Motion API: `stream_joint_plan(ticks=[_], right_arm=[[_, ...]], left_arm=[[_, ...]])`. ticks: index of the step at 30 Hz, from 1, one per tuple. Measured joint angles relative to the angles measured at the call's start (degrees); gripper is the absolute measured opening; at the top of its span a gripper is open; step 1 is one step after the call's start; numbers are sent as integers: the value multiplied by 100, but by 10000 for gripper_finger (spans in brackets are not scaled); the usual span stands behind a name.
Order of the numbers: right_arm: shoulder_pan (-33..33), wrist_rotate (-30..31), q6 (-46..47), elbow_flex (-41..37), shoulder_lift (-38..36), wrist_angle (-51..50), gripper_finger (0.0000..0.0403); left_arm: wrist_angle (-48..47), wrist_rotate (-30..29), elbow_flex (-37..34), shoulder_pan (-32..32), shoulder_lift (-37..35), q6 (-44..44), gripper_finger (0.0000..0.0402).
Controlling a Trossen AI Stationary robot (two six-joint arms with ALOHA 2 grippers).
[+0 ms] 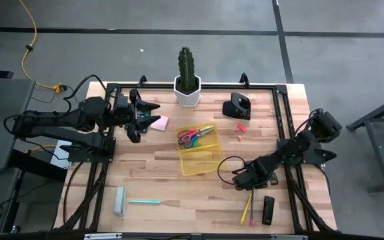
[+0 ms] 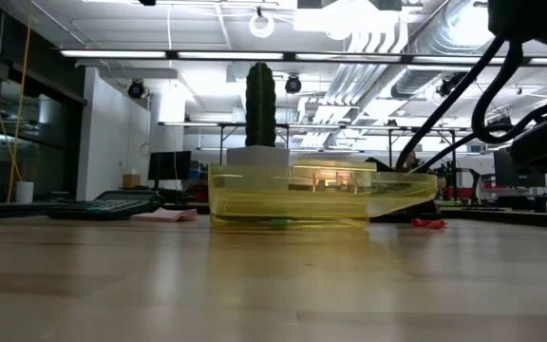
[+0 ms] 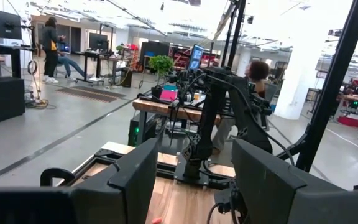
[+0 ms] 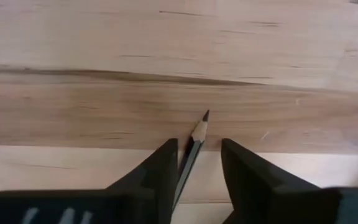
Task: Pack school essentials
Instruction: Put the black pencil into the yellow supply box
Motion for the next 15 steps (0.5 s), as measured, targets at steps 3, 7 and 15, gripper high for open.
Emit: stream_joint_plan(ticks=[3, 7, 15], right_arm=[[-45, 7, -65, 5, 31, 8, 105], [-115, 19, -177, 5, 34, 6, 90], [-255, 18, -528, 2, 45, -29, 34]], left_arm=[[0, 0, 0, 0, 0, 0, 197], [2, -2, 0, 0, 0, 0, 197], [2, -2, 0, 0, 0, 0, 197]])
